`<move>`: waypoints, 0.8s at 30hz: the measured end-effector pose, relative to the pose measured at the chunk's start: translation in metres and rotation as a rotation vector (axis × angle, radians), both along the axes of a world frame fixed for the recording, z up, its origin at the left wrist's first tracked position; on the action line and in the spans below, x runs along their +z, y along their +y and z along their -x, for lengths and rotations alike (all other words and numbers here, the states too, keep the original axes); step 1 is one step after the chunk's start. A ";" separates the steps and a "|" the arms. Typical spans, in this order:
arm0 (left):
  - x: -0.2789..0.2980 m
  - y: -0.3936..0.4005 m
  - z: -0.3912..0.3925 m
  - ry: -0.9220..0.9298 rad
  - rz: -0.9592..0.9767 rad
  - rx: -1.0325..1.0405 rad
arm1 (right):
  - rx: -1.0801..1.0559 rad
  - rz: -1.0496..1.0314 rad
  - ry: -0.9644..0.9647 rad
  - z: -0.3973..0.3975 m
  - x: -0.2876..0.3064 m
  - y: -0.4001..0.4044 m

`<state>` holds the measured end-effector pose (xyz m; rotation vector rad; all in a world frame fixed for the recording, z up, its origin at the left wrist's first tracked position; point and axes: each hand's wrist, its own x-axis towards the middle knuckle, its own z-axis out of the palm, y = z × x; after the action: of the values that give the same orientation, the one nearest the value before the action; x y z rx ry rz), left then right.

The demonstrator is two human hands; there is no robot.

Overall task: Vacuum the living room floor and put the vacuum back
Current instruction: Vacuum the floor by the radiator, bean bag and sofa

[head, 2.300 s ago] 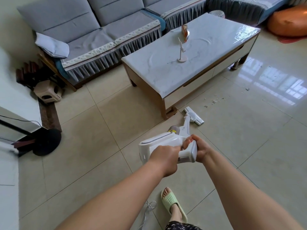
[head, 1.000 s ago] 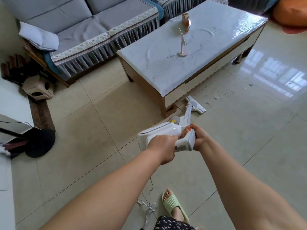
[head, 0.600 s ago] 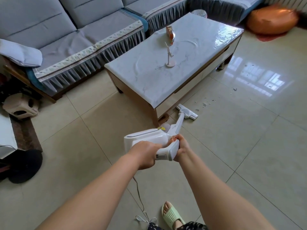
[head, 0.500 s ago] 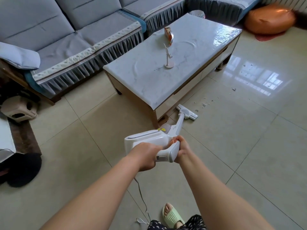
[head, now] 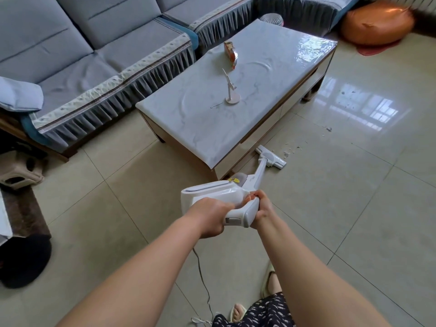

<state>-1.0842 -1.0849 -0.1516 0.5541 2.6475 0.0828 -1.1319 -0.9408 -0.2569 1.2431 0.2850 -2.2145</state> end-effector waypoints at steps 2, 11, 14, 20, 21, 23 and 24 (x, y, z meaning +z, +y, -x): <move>0.001 0.008 0.022 -0.006 -0.004 0.002 | -0.006 0.000 0.008 0.021 0.000 0.009; -0.005 0.045 0.093 -0.038 -0.011 0.012 | -0.028 0.000 0.015 0.090 -0.007 0.048; -0.007 0.058 0.107 -0.051 -0.022 0.018 | -0.030 0.002 0.016 0.107 -0.011 0.061; -0.013 0.097 0.149 -0.064 -0.053 0.011 | -0.027 -0.008 0.014 0.148 -0.017 0.103; -0.014 0.105 0.157 -0.063 -0.060 0.007 | -0.029 -0.016 0.014 0.155 -0.018 0.111; -0.015 0.118 0.169 -0.057 -0.077 0.002 | -0.023 -0.028 0.008 0.167 -0.016 0.126; -0.017 0.125 0.175 -0.061 -0.090 0.002 | -0.021 -0.033 0.010 0.173 -0.016 0.134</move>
<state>-1.2587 -0.9597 -0.1682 0.5690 2.5951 0.2168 -1.3045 -0.8069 -0.2732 1.2585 0.3152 -2.2425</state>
